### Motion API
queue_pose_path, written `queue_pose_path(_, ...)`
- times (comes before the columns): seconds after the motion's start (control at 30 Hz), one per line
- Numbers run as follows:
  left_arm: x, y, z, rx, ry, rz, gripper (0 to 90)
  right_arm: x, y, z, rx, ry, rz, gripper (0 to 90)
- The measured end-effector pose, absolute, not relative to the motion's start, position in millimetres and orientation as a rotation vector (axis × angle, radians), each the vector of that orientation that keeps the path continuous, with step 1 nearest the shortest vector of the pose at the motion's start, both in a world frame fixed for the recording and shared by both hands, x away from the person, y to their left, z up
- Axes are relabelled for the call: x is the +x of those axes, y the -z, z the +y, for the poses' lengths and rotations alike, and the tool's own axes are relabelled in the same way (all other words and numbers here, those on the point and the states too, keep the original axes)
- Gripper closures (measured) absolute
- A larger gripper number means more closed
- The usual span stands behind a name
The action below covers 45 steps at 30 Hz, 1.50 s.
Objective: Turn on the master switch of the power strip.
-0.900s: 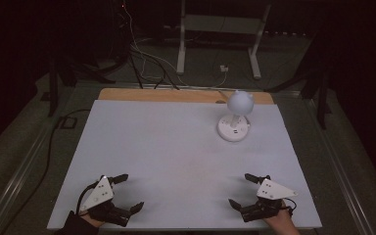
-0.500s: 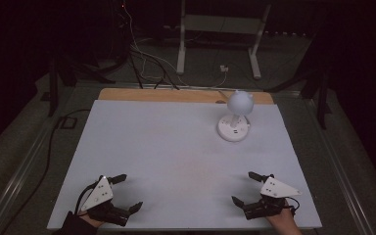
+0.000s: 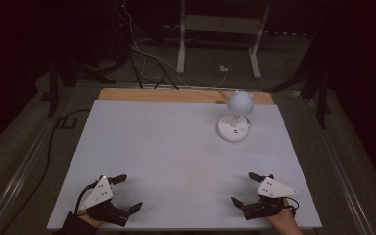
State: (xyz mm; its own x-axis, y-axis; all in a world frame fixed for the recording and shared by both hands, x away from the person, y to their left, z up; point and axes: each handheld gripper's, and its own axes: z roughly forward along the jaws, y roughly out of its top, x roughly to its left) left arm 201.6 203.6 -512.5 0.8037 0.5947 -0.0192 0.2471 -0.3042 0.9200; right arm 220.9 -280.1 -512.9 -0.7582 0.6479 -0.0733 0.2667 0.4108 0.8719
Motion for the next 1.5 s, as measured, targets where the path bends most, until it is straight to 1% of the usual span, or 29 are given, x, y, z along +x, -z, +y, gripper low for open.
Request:
queue_pose_path(0.27, 202, 512, 205, 1.881, -0.393, 0.642, 0.2, 221, 509, -278, 0.813, -1.308, 2.283, 0.0)
queue_pose_path(0.8, 203, 511, 205, 1.870, -0.385, 0.647, 0.2, 221, 509, -264, 0.797, -1.187, 2.449, 0.0)
queue_pose_path(1.13, 203, 511, 206, 1.865, -0.379, 0.649, 0.2, 221, 493, -261, 0.786, -1.222, 2.434, 0.0)
queue_pose_path(1.5, 203, 511, 205, 1.868, -0.379, 0.648, 0.2, 223, 484, -256, 0.763, -1.227, 2.463, 0.0)
